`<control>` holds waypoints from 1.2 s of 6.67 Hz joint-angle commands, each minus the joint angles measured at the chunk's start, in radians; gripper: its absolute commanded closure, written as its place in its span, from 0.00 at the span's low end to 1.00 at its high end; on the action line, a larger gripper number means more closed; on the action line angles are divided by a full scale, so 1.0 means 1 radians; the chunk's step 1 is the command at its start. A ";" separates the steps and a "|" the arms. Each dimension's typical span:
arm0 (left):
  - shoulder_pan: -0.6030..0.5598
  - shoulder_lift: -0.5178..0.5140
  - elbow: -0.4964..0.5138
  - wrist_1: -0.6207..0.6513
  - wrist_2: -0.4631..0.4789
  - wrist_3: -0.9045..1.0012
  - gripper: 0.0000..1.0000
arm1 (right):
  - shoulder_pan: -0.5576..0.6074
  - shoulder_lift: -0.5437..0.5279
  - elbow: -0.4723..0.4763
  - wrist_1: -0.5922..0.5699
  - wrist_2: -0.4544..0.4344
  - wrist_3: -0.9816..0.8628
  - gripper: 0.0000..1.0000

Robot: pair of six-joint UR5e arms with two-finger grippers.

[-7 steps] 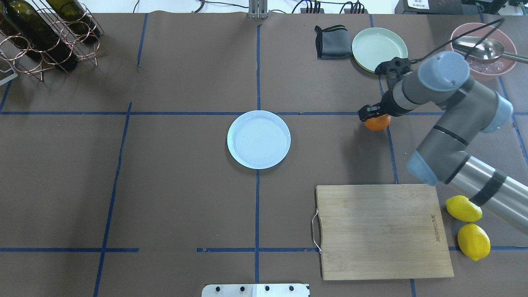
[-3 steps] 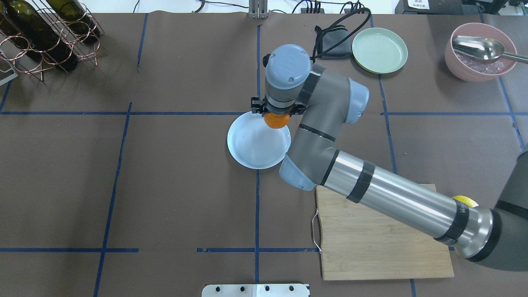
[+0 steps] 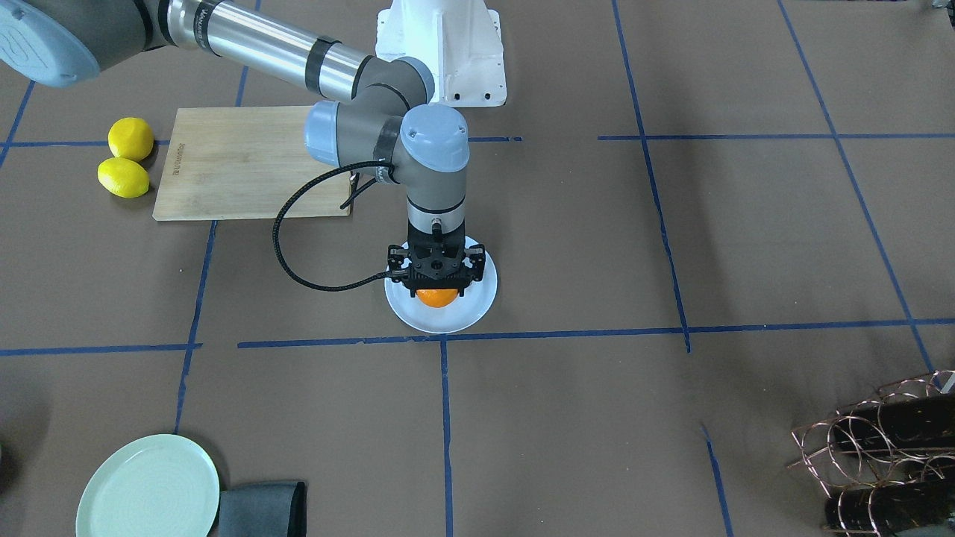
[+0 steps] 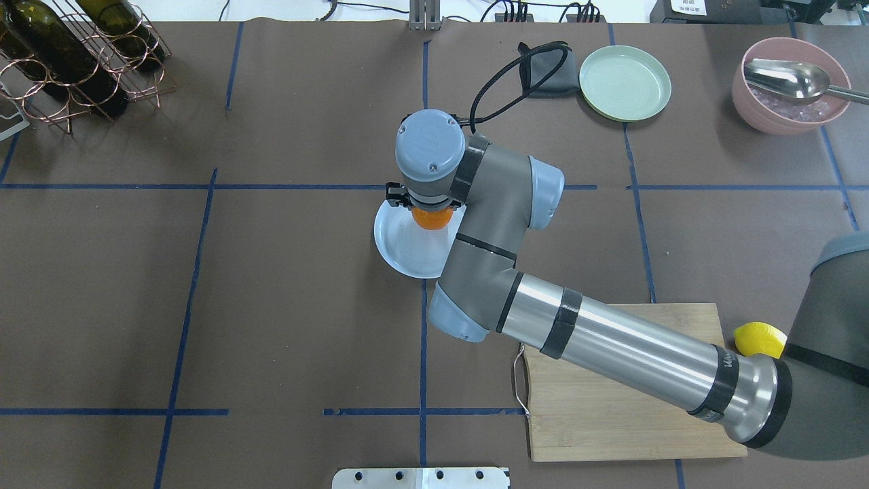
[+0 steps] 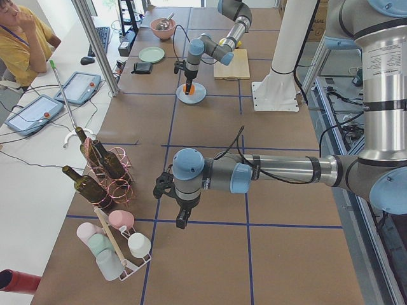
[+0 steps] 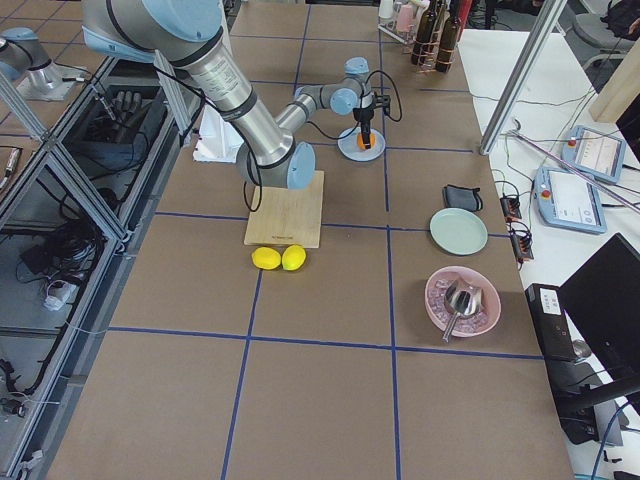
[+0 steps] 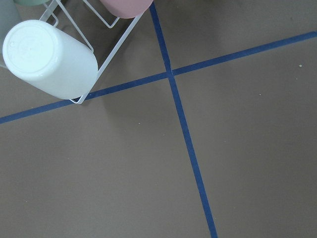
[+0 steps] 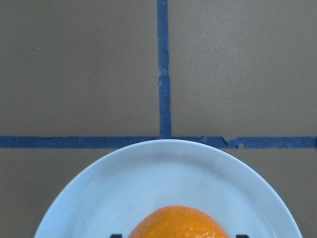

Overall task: Pick orange to plate
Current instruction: 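Carry the orange with the right gripper over the white plate, then lower the orange onto the white plate and open the right gripper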

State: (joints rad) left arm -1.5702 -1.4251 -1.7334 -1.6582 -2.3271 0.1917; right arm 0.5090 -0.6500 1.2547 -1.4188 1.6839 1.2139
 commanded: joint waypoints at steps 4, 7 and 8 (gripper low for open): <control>0.002 -0.003 0.006 -0.002 0.000 0.000 0.00 | -0.007 0.004 0.009 -0.019 0.003 0.018 0.00; 0.002 0.000 0.023 0.008 0.000 -0.002 0.00 | 0.260 -0.063 0.128 -0.183 0.315 -0.275 0.00; 0.002 -0.001 0.026 0.009 0.003 -0.009 0.00 | 0.363 -0.144 0.235 -0.294 0.357 -0.476 0.00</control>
State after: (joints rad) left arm -1.5678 -1.4262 -1.7120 -1.6510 -2.3262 0.1882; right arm 0.7581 -0.7216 1.3914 -1.5989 1.9720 0.9349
